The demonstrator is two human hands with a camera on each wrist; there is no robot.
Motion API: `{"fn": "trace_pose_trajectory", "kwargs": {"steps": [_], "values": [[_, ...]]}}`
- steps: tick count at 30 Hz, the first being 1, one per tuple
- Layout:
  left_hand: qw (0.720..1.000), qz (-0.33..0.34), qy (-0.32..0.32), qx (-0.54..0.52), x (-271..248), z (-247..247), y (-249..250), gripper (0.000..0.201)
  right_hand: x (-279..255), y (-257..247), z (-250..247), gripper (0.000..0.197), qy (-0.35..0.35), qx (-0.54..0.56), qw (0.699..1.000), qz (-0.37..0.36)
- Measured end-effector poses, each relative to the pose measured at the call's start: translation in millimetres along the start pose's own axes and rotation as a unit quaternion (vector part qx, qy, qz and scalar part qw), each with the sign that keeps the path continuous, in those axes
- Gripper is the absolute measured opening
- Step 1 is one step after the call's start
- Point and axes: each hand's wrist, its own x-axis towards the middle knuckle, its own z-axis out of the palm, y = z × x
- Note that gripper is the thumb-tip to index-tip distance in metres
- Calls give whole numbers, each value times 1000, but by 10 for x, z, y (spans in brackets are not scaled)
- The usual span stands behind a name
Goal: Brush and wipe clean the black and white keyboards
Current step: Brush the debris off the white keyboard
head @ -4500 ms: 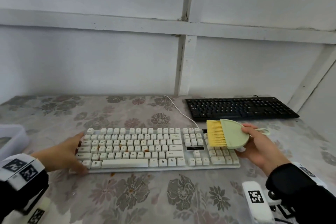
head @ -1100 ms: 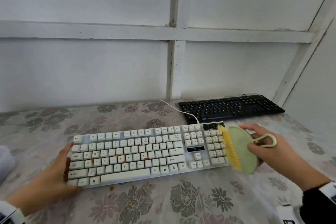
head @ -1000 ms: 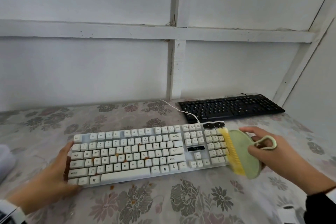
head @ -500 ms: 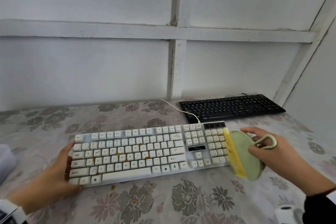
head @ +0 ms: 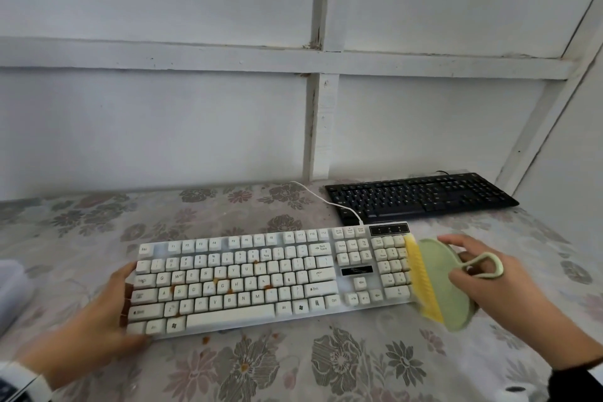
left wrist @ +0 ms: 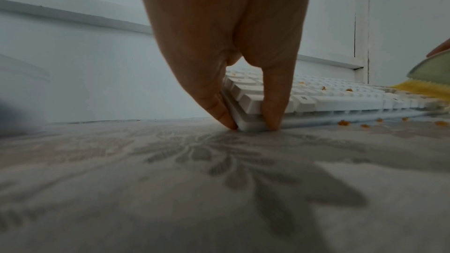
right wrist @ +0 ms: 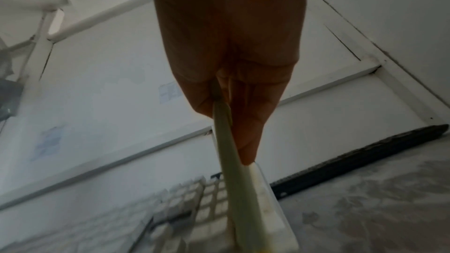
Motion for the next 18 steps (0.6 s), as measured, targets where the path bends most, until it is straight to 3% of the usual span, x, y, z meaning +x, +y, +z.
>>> {"fn": "trace_pose_trajectory", "kwargs": {"steps": [8,18], "values": [[1000,15,-4,-16,-12,-1,77,102,251,-345,-57,47,57,40,995,-68],[999,23,18,14,-39,10,184,95,-45,-109,138,43,-15,0,999,-33]]}}
